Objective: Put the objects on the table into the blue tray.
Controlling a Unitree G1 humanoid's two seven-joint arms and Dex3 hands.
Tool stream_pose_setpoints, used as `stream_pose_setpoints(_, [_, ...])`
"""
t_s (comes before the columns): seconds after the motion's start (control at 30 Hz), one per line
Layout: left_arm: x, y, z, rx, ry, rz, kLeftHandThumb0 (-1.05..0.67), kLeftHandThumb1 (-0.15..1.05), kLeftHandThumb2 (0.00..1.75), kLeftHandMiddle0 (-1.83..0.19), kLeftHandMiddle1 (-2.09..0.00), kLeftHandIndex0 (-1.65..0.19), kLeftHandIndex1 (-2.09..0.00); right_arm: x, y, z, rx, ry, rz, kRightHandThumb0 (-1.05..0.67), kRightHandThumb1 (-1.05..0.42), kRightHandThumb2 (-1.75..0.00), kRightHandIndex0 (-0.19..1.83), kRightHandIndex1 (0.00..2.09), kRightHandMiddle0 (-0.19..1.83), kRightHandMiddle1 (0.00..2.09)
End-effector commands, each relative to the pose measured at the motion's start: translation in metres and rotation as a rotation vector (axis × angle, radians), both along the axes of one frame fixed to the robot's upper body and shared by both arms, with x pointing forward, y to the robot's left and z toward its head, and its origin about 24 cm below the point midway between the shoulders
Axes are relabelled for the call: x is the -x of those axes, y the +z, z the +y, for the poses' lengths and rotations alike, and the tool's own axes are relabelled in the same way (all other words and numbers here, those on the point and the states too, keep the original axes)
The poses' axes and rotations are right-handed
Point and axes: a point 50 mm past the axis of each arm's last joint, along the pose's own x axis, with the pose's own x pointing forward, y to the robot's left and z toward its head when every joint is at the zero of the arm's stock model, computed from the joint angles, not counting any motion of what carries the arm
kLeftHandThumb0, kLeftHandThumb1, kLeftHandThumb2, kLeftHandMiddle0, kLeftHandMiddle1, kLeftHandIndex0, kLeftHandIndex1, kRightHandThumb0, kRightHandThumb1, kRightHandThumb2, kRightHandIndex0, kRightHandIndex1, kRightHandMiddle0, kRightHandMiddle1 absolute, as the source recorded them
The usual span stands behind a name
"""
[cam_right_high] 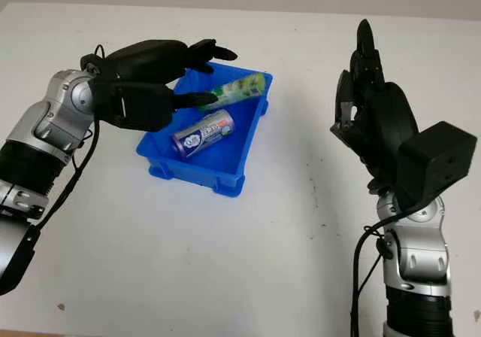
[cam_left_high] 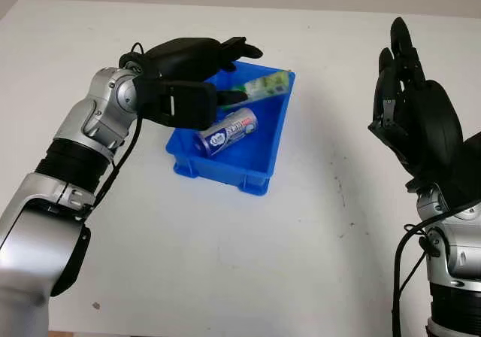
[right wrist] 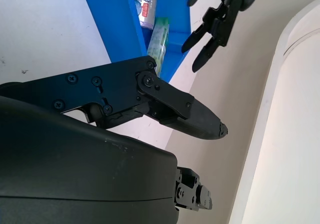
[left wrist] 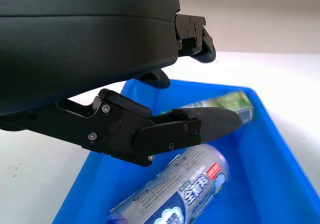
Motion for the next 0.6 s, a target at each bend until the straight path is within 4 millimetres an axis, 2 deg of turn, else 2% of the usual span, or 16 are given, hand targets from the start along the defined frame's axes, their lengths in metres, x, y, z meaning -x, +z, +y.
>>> stream_pose_setpoints(0.0, [-0.002, 0.005, 0.001, -0.021, 0.003, -0.04, -0.7, 1.05, 0.63, -0.2, -0.09, 0.09, -0.27, 0.001, 0.001, -0.002, -0.004, -0.002, -0.013, -0.53, -1.05, -0.84, -0.19, 0.0, -0.19, 0.0])
stream_pose_setpoints(0.2, [-0.006, 0.013, 0.009, 0.018, 0.046, -0.111, -0.74, 1.05, 0.67, -0.08, -0.03, 0.15, -0.2, 0.0, 0.001, -0.003, -0.005, -0.001, -0.013, -0.56, -1.05, -0.85, -0.19, 0.0, -0.19, 0.0])
stream_pose_setpoints(0.3, [-0.005, 0.018, 0.016, 0.154, 0.072, -0.181, -0.75, 1.05, 0.65, -0.09, -0.04, 0.11, -0.2, 0.0, 0.002, -0.003, 0.001, -0.003, -0.013, -0.56, -1.05, -0.85, -0.19, 0.0, -0.19, 0.0])
stream_pose_setpoints(0.47, [0.005, 0.015, 0.039, 0.548, 0.124, -0.248, -0.74, 1.05, 0.65, -0.05, -0.03, 0.1, -0.15, -0.002, 0.004, -0.002, 0.0, -0.01, -0.026, -0.57, -1.05, -0.85, -0.19, 0.0, -0.19, 0.0])
stream_pose_setpoints(0.5, [0.007, 0.012, 0.042, 0.608, 0.126, -0.249, -0.73, 1.05, 0.65, -0.04, -0.03, 0.1, -0.15, -0.003, 0.005, -0.002, 0.003, -0.012, -0.029, -0.57, -1.05, -0.85, -0.19, 0.0, -0.19, 0.0])
stream_pose_setpoints(0.53, [0.008, 0.008, 0.047, 0.673, 0.141, -0.236, -0.73, 1.05, 0.65, -0.15, -0.09, 0.09, -0.15, -0.004, 0.005, -0.002, 0.004, -0.016, -0.03, -0.58, -1.05, -0.85, -0.19, 0.0, -0.19, 0.0])
stream_pose_setpoints(0.57, [0.011, 0.001, 0.054, 0.777, 0.135, -0.202, -0.74, 1.05, 0.66, -0.09, -0.07, 0.1, -0.14, -0.005, 0.006, -0.001, 0.005, -0.022, -0.032, -0.57, -1.05, -0.86, -0.19, 0.0, -0.19, 0.0])
